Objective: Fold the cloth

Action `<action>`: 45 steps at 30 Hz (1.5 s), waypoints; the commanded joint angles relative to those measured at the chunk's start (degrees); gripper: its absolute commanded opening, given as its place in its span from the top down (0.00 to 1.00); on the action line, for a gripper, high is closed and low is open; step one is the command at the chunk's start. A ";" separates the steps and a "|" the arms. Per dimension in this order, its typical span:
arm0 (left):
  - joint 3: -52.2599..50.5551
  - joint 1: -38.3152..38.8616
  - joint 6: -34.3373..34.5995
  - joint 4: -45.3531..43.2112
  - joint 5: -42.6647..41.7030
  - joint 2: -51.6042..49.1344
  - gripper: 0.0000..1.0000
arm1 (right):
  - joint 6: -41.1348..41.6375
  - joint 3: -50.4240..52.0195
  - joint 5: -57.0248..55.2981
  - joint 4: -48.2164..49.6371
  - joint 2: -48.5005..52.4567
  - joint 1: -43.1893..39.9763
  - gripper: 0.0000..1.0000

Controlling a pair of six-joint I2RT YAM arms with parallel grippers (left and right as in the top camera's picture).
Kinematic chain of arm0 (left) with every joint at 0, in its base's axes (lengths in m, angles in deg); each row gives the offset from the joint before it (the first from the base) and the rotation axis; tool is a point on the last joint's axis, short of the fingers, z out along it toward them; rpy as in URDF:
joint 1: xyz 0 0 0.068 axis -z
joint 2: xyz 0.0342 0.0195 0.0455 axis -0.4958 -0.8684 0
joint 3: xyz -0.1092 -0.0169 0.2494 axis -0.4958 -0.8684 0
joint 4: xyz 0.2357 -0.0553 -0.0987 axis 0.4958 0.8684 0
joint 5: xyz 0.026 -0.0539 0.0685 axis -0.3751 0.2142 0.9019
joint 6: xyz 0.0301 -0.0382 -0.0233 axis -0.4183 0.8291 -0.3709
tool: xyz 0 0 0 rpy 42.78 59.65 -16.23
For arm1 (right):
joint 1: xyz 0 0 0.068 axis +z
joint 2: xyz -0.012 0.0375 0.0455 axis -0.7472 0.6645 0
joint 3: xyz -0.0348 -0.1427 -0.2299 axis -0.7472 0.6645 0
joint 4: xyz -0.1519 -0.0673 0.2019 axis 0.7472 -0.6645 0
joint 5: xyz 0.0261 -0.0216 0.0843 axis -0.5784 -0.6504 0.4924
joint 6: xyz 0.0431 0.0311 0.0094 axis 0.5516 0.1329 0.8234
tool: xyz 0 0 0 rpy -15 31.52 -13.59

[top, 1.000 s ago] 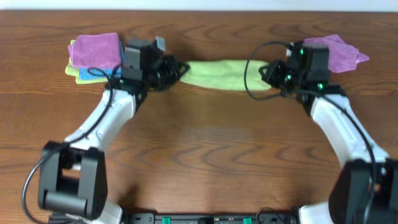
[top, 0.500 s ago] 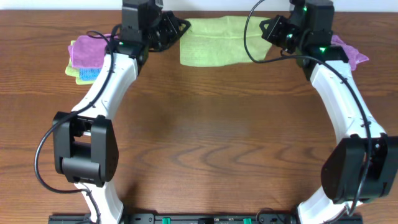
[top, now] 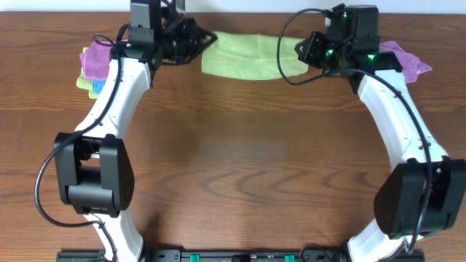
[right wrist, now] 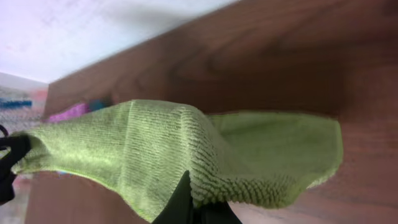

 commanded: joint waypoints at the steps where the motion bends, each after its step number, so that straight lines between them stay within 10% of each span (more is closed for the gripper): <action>1: 1.07 -0.28 -7.23 5.42 -2.93 -0.15 0.94 | -3.54 -0.83 0.50 -3.21 -0.83 0.55 0.99; 22: 1.05 3.65 -30.05 43.10 0.61 -0.04 0.94 | -16.79 -0.52 -2.51 -30.73 -1.09 3.54 0.99; 45: -20.96 12.92 -21.20 37.88 7.93 10.25 0.94 | -14.84 32.50 -0.98 -21.31 -20.79 3.58 0.99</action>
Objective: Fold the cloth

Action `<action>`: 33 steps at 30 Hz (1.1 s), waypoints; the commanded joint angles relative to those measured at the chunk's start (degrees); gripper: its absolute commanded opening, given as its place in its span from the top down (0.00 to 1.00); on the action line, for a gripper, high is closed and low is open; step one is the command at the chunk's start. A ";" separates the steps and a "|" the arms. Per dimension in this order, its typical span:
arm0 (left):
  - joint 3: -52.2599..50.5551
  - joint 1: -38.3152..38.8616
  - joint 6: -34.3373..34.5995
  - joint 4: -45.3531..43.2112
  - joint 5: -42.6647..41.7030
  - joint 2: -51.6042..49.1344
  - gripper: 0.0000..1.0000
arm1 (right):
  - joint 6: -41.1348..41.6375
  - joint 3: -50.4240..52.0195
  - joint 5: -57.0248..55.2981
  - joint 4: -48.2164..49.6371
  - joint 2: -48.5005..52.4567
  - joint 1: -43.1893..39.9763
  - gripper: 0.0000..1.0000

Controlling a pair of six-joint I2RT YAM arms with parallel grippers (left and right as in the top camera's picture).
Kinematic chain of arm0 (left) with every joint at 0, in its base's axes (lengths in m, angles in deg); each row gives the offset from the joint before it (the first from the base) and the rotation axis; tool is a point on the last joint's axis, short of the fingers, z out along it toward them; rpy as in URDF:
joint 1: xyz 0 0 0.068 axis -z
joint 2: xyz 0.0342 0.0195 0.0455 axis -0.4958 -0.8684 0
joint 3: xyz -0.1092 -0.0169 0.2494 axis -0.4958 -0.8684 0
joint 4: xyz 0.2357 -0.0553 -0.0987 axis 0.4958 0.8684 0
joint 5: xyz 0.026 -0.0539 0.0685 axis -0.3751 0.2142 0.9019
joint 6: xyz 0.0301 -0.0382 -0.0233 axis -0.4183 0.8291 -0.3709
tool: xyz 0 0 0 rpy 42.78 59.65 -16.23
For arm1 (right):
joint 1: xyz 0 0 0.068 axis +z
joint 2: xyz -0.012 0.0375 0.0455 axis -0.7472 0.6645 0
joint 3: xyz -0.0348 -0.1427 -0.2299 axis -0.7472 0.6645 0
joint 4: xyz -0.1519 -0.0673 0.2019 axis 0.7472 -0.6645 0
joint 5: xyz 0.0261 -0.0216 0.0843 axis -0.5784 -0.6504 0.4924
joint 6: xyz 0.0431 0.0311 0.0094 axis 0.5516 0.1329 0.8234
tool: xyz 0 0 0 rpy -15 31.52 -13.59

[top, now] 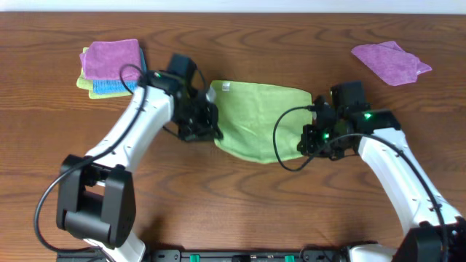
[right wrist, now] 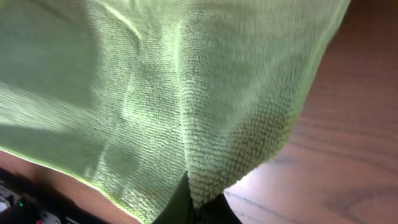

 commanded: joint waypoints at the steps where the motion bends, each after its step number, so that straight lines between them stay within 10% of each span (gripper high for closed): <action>1: -4.28 2.47 2.67 -1.66 0.00 0.33 0.94 | 2.03 2.78 1.07 1.53 -0.79 0.46 0.99; 18: -8.22 2.25 6.29 -8.15 -1.97 0.85 0.94 | 10.78 8.74 0.92 14.93 -3.43 0.39 0.99; 33: -7.10 -3.37 21.46 -32.76 1.18 0.74 0.94 | 15.89 5.18 -7.13 27.28 -0.11 -0.48 0.99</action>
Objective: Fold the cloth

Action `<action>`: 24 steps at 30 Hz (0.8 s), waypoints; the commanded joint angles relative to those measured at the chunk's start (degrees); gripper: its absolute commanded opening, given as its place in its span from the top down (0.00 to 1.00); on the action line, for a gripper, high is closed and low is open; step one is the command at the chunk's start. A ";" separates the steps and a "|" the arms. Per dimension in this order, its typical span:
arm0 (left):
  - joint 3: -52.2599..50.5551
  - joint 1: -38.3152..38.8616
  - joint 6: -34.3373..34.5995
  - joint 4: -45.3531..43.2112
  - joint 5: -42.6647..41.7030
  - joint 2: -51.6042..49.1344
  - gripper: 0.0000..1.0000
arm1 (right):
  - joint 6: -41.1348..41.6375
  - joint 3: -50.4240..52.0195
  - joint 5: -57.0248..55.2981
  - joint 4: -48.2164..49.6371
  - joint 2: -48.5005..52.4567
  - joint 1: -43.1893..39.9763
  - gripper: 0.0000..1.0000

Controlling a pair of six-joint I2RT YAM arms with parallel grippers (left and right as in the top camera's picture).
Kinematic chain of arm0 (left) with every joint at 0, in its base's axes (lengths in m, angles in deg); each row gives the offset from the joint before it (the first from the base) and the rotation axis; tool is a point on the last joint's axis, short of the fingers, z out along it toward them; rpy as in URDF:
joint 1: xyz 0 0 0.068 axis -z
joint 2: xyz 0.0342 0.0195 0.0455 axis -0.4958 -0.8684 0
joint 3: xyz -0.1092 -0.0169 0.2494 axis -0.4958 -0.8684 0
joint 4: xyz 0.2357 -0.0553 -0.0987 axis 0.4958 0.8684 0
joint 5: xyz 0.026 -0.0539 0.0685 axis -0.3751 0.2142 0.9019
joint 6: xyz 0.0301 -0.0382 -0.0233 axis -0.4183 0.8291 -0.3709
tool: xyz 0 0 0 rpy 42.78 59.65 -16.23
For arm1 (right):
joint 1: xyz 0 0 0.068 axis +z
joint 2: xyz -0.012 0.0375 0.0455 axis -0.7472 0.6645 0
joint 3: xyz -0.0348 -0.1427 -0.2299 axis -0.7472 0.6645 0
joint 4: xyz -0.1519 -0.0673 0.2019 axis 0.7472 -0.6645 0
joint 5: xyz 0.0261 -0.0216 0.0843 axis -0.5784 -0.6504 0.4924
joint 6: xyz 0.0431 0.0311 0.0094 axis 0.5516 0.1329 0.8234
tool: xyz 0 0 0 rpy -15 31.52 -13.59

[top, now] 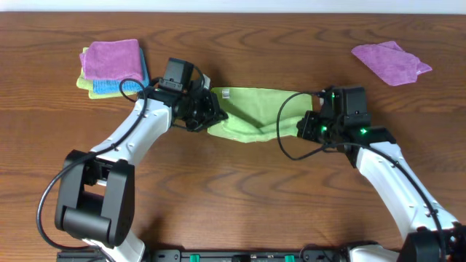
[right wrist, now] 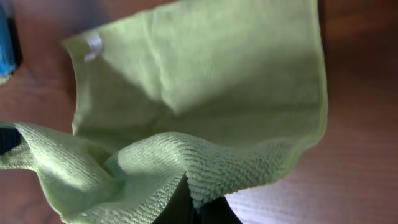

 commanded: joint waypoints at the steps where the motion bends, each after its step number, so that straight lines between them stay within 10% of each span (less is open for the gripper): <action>1: 0.72 -0.79 2.86 -2.05 2.93 0.74 0.95 | 1.46 -2.67 -1.88 0.85 3.23 -0.48 0.99; 24: 0.72 -0.11 6.27 -17.27 13.40 -6.05 0.94 | 1.68 -8.74 -7.89 9.66 15.21 -0.57 0.99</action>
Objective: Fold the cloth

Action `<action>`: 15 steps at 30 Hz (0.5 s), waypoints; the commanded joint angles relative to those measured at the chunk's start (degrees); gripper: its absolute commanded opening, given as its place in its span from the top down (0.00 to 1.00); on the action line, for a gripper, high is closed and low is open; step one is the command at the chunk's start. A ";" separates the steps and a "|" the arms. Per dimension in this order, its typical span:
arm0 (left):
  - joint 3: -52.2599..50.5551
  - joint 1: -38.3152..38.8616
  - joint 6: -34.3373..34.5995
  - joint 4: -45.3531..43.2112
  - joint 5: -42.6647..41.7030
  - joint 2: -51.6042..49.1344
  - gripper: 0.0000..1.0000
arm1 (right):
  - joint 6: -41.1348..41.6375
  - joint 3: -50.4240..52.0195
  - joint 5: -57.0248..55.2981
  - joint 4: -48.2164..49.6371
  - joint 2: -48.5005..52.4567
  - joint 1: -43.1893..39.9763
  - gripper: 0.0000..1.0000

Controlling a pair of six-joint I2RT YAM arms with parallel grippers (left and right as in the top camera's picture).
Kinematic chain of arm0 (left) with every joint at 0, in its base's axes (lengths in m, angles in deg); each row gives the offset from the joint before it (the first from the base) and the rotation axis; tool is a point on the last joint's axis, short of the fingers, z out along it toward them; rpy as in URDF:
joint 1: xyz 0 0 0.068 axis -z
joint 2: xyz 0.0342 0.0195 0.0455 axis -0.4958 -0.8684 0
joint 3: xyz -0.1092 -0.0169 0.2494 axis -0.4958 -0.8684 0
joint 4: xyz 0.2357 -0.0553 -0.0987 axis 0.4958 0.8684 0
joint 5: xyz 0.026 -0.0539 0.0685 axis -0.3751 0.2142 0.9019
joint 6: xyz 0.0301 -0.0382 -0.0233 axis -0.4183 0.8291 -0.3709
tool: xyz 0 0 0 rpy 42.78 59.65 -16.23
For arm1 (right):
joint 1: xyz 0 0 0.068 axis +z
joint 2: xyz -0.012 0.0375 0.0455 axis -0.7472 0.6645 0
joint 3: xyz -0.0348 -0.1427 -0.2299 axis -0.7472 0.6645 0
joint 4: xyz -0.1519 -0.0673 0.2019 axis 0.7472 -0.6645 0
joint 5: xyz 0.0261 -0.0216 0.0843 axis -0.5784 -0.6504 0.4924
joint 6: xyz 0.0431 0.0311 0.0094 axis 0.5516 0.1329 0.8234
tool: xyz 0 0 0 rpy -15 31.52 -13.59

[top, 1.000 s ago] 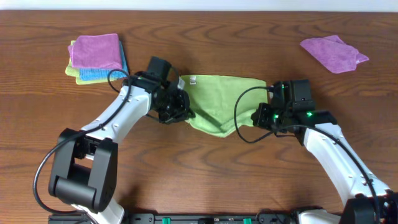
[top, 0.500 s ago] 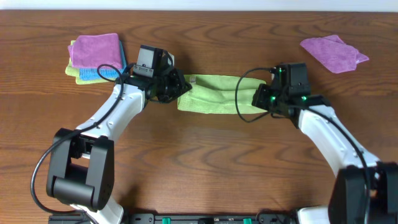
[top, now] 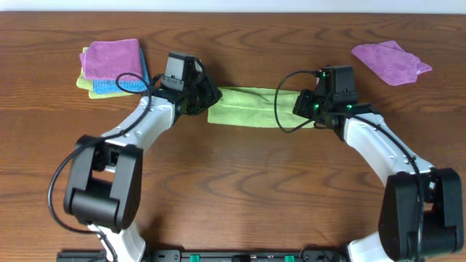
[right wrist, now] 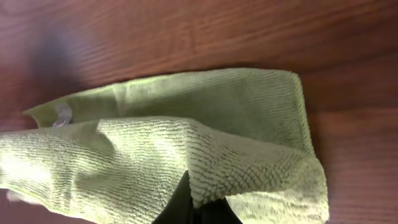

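Note:
The green cloth (top: 247,106) lies on the table as a narrow folded strip between the two arms. My left gripper (top: 207,97) is at its left end and looks shut on that edge. My right gripper (top: 306,108) is at its right end. In the right wrist view the right gripper (right wrist: 200,204) is shut on the top layer of the green cloth (right wrist: 205,118), which is doubled over the lower layer. A small white tag (right wrist: 62,112) shows at the cloth's far left corner.
A stack of folded cloths (top: 111,64), purple on top of blue and green, sits at the back left. A loose purple cloth (top: 392,61) lies at the back right. The brown wooden table (top: 240,189) stretches toward the front.
Both grippers have moved toward the back of the table with the cloth's edge. The cloth, half doubled before, now lies as a flat narrow strip with its top layer over the lower one.
Both grippers first held the green cloth at the table's back edge. Then they held it nearer the middle, spread wide. Then the front edge was lifted over the rest. Now the cloth is doubled into a strip, both grippers at its ends.

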 commanded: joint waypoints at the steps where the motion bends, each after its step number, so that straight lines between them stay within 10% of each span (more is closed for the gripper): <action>1: 0.72 0.13 0.66 -0.76 2.25 -0.44 0.94 | 0.61 -0.94 -2.71 0.98 1.09 -0.37 0.99; 15: 0.72 0.37 1.09 -5.53 3.96 -6.54 0.95 | 1.68 -0.94 -2.73 7.98 7.39 -0.33 0.99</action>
